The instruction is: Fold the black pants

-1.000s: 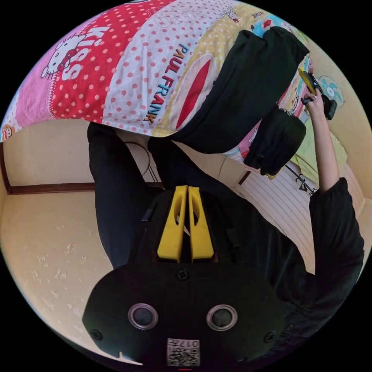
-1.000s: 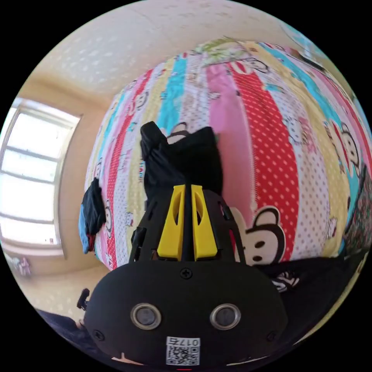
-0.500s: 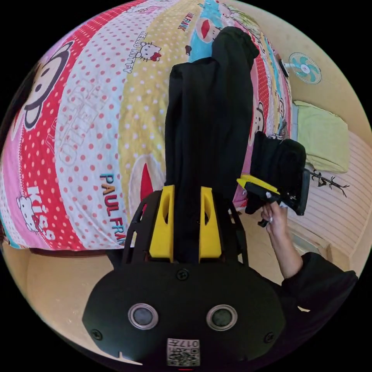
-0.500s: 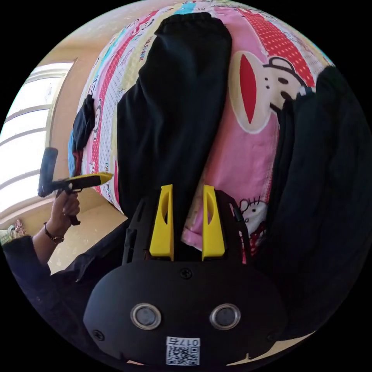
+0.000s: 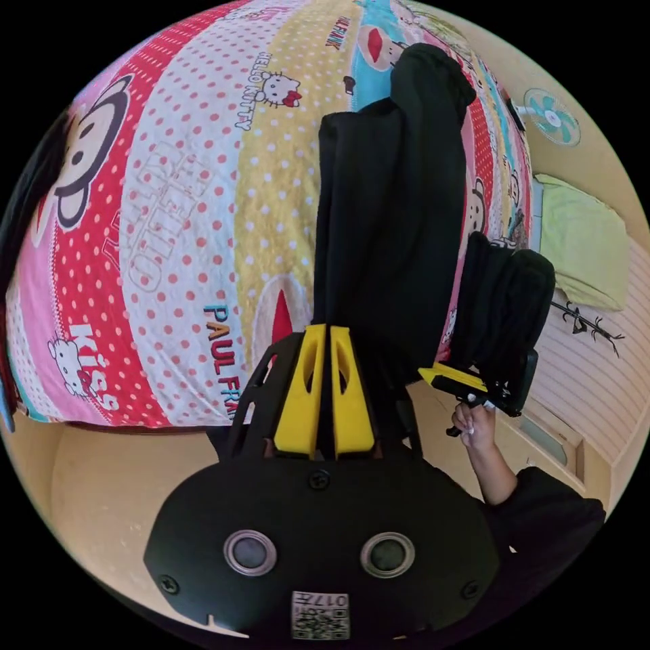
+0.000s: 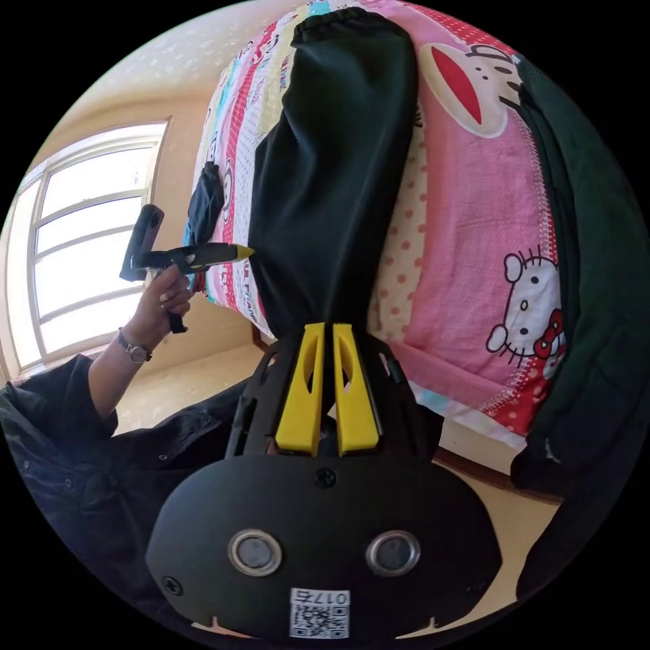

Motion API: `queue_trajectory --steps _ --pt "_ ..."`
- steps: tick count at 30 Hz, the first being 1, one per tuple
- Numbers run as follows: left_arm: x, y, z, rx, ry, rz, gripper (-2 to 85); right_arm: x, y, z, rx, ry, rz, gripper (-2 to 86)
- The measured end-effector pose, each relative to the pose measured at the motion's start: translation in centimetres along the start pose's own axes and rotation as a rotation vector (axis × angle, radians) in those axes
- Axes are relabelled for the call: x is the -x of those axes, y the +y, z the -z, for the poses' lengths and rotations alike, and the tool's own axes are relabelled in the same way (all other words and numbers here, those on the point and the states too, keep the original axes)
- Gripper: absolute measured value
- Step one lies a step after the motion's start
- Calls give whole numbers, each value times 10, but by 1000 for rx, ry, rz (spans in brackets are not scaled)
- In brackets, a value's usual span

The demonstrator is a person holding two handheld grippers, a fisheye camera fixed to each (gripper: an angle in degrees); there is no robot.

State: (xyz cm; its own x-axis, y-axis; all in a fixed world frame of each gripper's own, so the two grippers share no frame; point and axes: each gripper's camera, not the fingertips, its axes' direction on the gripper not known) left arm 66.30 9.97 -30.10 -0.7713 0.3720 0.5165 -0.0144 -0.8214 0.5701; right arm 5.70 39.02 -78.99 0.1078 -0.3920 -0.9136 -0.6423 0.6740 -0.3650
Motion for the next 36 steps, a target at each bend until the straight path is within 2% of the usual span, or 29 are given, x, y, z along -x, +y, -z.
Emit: queue_trajectory --steps 2,5,9,13,15,22,27,36 --pt "12 9 -5 -27 83 29 26 -9 2 1 7 33 -8 50" --pt "21 31 -8 -93 72 10 57 -26 8 5 4 55 -13 71" --pt "22 57 -43 1 123 -65 72 -51 12 -12 95 -13 11 76" --pt "8 73 -68 37 28 -118 71 -58 15 -30 133 -27 18 74" --pt "5 76 -71 0 -47 -101 58 -58 14 -30 126 -2 11 75" --pt "-5 77 -74 -24 -147 -111 61 -58 5 -34 140 24 12 89" --pt "-4 84 -81 -34 -123 -92 100 -59 -1 -38 144 38 2 93" --pt "-16 86 -80 -95 -104 -5 88 -67 -12 -45 158 20 -28 93"
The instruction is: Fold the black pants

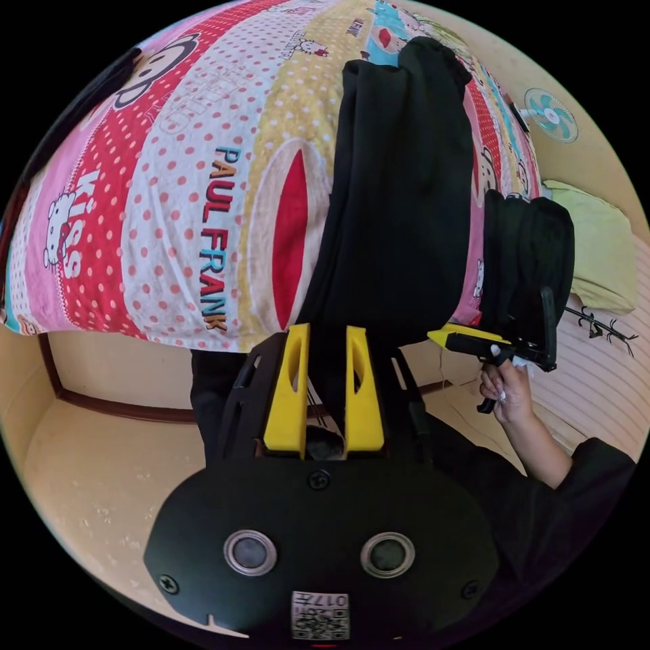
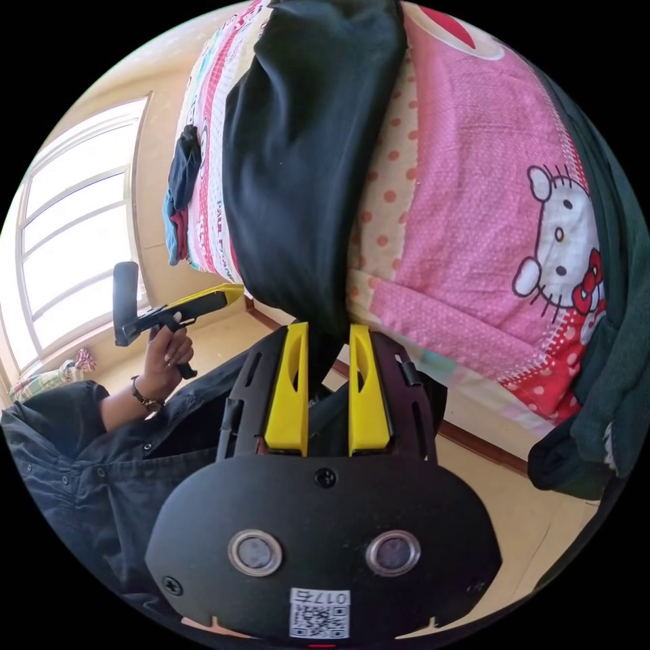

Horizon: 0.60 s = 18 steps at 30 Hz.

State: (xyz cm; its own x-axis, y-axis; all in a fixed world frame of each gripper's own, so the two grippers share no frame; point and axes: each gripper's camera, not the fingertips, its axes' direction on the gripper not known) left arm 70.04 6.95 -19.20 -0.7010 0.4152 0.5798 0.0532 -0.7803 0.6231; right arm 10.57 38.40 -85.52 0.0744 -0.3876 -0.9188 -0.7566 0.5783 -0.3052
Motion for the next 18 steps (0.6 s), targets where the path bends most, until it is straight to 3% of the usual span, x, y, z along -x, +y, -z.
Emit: queue_trajectory --steps 12,18 --pt "-11 -25 -15 77 57 -13 91 4 -14 -12 15 15 -21 86" --pt "-20 -28 -7 172 70 -80 9 9 -16 -17 59 73 -28 40"
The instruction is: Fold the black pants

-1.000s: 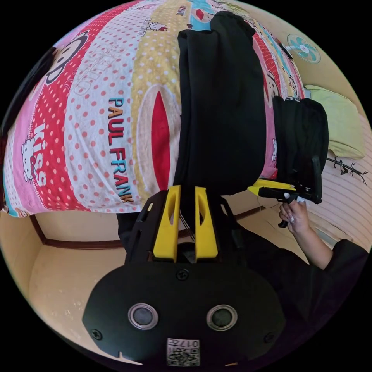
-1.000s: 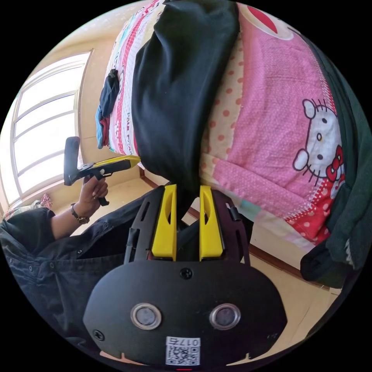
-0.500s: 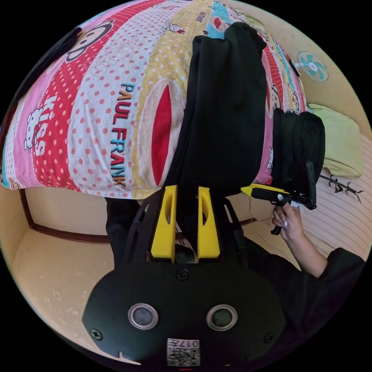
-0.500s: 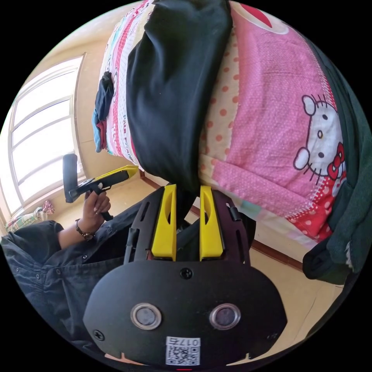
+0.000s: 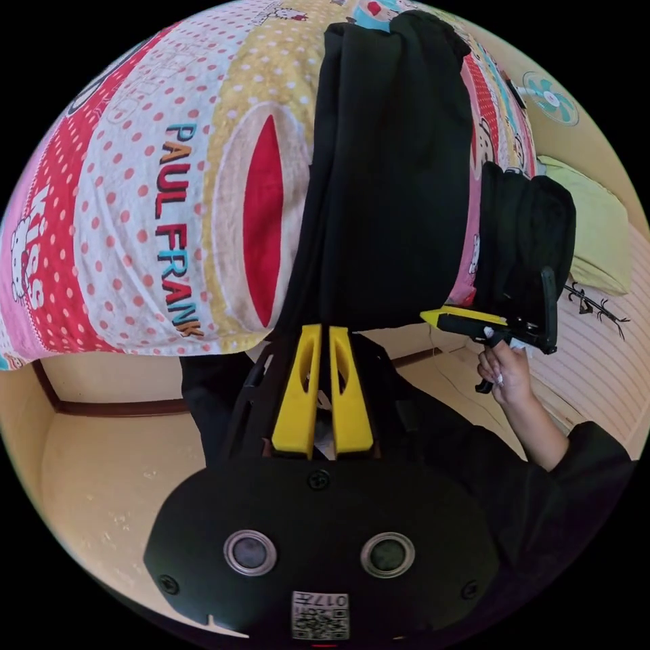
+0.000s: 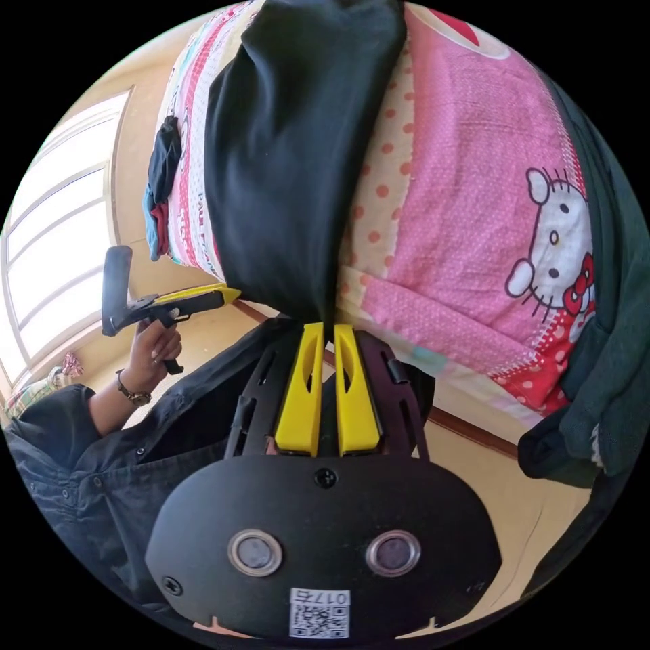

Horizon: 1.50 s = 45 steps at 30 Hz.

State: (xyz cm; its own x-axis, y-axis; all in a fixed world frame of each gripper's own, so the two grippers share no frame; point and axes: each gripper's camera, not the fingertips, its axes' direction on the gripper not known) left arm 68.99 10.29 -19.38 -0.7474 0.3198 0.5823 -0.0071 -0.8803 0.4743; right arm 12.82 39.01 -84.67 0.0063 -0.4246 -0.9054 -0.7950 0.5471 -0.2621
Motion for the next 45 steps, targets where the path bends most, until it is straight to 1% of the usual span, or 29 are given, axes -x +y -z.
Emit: queue_trajectory --steps 3,6,7,10,12,13,15,19,21,25,28,32,33,37,39,40,42,45 --pt "0 10 24 -20 4 -44 0 13 4 0 8 -4 20 35" --pt "1 16 35 -32 -45 -54 5 25 7 -6 13 -79 55 37" --pt "2 15 34 -26 -34 -57 7 27 6 -9 18 -56 57 42" --pt "9 10 33 -14 26 -29 50 26 5 -6 -5 65 43 71" --pt "15 8 48 -108 128 -33 93 23 8 6 -79 41 48 104" --pt "16 7 52 -130 154 -37 100 18 10 13 -129 3 47 119" --pt "24 -2 63 -196 222 -27 127 9 11 20 -187 -56 46 126" --pt "31 -22 71 -253 278 -38 141 -6 6 20 -257 -141 54 132" --pt "32 -38 75 -279 326 -65 142 -2 7 22 -292 -141 61 134" --pt "27 -56 80 -292 351 -99 145 16 14 33 -309 -102 45 135" --pt "22 -66 73 -264 387 -108 150 26 22 53 -348 -68 -21 132" --pt "7 -65 52 -178 369 -149 126 27 29 72 -465 -164 27 139" --pt "3 -62 48 -154 360 -164 118 22 26 66 -498 -165 57 138" --pt "-8 -47 32 -75 353 -195 99 -2 3 8 -362 -237 83 132" --pt "-14 -32 23 -38 337 -220 90 -9 20 0 -454 -280 63 120" --pt "-15 -29 21 -30 339 -226 90 -13 28 -9 -427 -370 72 115" --pt "-18 -14 14 1 345 -255 91 -13 40 -27 -367 -471 107 114" --pt "-24 2 4 54 371 -307 101 -6 68 -40 -446 -472 110 118"
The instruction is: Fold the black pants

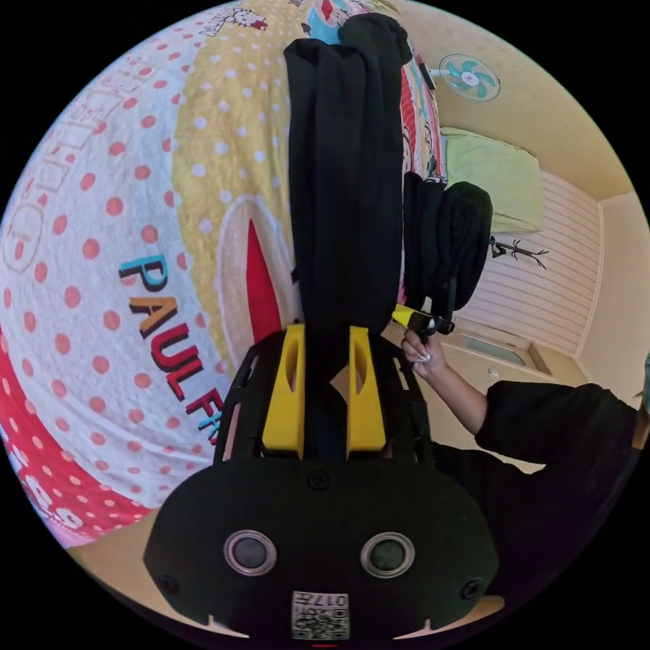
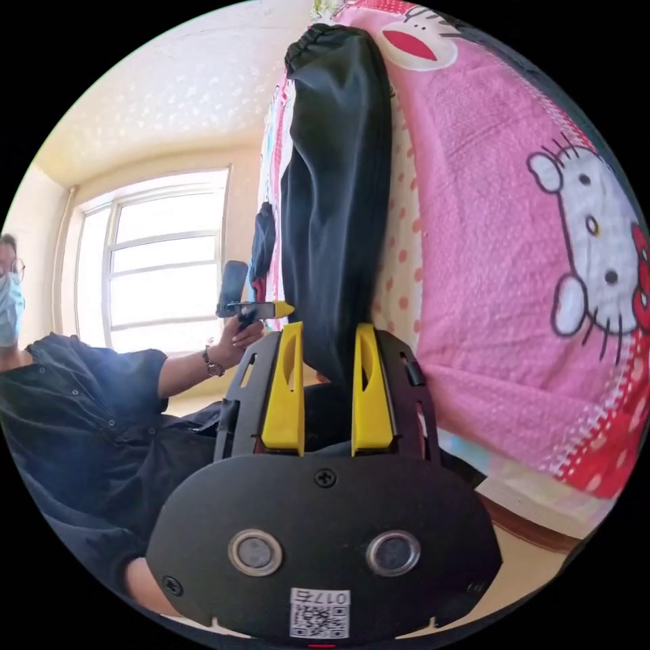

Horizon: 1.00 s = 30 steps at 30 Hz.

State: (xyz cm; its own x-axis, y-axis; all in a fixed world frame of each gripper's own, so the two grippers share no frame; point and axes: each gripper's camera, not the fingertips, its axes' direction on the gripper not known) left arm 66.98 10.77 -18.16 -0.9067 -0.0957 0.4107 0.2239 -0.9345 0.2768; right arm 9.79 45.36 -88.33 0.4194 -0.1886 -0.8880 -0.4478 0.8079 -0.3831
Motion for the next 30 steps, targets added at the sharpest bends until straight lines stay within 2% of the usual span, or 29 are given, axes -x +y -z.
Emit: queue_trajectory --steps 4,6,10,14,16,18,21,30 --pt "-8 11 -10 17 -2 -19 101 11 9 -4 49 48 30 103" --pt "-13 14 -19 44 -24 10 73 14 11 -6 88 94 25 78" --pt "-19 24 -33 197 75 62 51 29 23 -7 222 69 -25 45" --pt "-56 64 -10 230 100 -48 48 73 49 12 232 -16 17 29" --pt "-79 81 13 192 190 -100 48 118 61 35 180 -151 96 22" --pt "-122 104 55 94 309 -201 46 161 64 59 107 -223 191 17" --pt "-191 125 110 -43 395 -369 44 234 61 99 26 -322 369 13" --pt "-404 209 217 -390 284 -929 44 444 60 195 13 -419 908 9"
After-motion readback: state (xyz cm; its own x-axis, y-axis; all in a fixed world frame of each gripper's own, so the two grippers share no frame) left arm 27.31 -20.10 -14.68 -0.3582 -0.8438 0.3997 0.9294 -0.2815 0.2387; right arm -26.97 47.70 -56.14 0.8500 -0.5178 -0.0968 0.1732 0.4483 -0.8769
